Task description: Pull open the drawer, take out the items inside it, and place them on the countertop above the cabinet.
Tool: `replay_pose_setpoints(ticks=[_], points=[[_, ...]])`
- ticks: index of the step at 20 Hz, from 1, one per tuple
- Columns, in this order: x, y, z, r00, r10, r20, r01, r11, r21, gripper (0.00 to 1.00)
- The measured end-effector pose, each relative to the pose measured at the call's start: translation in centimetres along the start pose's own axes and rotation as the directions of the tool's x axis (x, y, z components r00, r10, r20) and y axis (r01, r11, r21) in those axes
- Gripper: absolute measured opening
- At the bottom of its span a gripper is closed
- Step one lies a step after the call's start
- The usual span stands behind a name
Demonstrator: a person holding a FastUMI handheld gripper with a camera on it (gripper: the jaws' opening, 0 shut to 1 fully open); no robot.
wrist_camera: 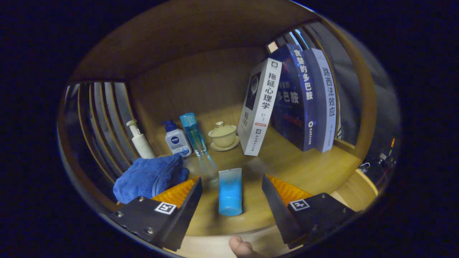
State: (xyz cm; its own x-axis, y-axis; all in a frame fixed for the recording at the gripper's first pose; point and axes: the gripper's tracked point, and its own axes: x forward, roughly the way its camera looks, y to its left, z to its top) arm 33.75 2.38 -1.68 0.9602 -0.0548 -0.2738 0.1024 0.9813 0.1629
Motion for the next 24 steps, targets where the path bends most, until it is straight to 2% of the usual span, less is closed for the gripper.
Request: replay_pose_setpoints(ticks=[6, 16, 21, 24], points=[[-7.9, -0.2, 2.0, 0.994, 0.06, 0.091, -0.049, 0.992, -0.116, 0.99], [-21.0, -1.1, 4.9, 0.971, 0.132, 0.199, -0.111, 0.987, -0.115, 0.99], [-26.1, -3.1, 4.3, 0.964, 0.106, 0.243, -0.065, 0.983, -0.171, 0.99], [-29.1, -2.5, 2.2, 0.956, 0.144, 0.256, -0.087, 0.971, -0.221, 0.99]])
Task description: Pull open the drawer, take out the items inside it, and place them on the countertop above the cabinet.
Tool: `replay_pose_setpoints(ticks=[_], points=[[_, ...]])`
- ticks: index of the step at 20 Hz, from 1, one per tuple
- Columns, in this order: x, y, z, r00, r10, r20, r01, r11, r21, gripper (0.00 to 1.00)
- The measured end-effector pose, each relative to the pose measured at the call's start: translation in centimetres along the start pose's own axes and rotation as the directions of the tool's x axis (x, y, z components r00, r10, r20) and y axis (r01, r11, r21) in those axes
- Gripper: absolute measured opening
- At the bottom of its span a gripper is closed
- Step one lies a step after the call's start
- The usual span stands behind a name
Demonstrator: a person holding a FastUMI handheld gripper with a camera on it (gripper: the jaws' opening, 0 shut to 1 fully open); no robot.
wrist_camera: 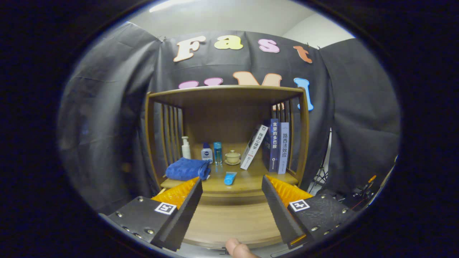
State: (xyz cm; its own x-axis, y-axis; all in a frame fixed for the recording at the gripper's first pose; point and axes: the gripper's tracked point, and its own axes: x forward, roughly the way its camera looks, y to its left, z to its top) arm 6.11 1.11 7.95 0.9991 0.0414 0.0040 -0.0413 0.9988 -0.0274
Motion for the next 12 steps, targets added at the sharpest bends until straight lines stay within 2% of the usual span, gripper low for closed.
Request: replay_pose_setpoints(ticks=[4, 7, 12], points=[[-3.3, -0.4, -2.5, 0.997, -0.047, 0.057, 0.05, 0.997, -0.064, 0.99], [-3.6, -0.5, -5.7, 0.994, -0.06, 0.087, 0.068, 0.994, -0.089, 0.98], [-4.3, 0.2, -11.0, 0.999, -0.023, 0.033, 0.022, 1.0, 0.016, 0.99]])
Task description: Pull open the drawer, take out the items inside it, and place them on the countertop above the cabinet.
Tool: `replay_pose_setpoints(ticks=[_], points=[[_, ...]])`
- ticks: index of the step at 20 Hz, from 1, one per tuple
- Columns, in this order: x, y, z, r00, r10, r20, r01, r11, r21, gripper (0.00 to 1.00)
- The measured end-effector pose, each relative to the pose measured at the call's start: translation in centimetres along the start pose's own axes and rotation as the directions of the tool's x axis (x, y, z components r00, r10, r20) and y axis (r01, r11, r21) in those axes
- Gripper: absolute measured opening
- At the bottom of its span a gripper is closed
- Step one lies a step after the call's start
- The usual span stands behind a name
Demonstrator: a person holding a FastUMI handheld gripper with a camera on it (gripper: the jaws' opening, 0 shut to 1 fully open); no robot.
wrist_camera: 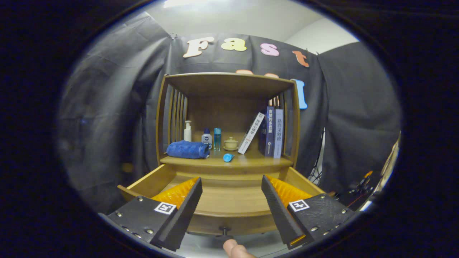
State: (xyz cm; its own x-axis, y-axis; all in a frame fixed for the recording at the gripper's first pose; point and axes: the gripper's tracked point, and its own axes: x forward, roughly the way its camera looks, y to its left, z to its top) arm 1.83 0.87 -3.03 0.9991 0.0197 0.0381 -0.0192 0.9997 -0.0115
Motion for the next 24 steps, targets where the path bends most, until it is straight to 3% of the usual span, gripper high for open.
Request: replay_pose_setpoints(ticks=[8, 15, 19, 21, 24], points=[[-0.9, -0.5, -6.0, 0.999, 0.005, -0.035, -0.002, 0.997, 0.076, 0.99], [0.1, -0.1, -10.5, 0.994, 0.009, -0.109, -0.003, 0.999, 0.051, 0.99], [1.1, 0.5, -12.3, 0.991, 0.022, -0.131, -0.017, 0.999, 0.037, 0.99], [1.4, 0.1, -12.2, 0.996, -0.016, -0.093, 0.018, 1.0, 0.025, 0.99], [1.0, 0.4, -12.6, 0.996, -0.008, -0.085, 0.014, 0.997, 0.07, 0.98]])
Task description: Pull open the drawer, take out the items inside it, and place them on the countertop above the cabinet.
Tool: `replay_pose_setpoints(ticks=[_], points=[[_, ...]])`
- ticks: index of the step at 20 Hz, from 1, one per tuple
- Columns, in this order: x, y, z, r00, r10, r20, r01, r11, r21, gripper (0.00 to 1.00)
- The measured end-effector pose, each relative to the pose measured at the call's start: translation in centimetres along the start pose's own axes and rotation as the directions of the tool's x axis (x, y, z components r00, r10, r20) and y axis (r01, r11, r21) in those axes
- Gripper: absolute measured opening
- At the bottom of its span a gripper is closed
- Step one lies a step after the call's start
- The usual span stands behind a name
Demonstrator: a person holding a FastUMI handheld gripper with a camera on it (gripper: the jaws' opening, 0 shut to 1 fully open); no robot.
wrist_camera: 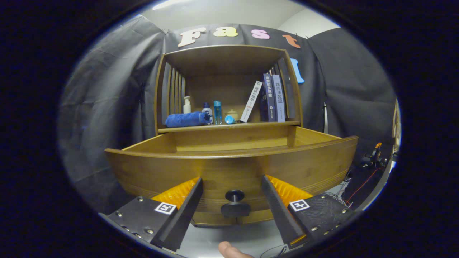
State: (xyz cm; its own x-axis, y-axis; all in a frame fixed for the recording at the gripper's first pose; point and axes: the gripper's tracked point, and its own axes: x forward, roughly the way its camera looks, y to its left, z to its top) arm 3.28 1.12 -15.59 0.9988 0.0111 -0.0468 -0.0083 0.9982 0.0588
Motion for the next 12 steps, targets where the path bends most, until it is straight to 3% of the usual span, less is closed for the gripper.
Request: replay_pose_setpoints(ticks=[4, 12], points=[[1.1, 0.7, 0.3, 0.999, 0.037, -0.003, -0.037, 0.998, 0.049, 0.99], [4.4, 0.6, 1.0, 0.999, 0.04, 0.013, -0.04, 0.998, 0.04, 0.99]])
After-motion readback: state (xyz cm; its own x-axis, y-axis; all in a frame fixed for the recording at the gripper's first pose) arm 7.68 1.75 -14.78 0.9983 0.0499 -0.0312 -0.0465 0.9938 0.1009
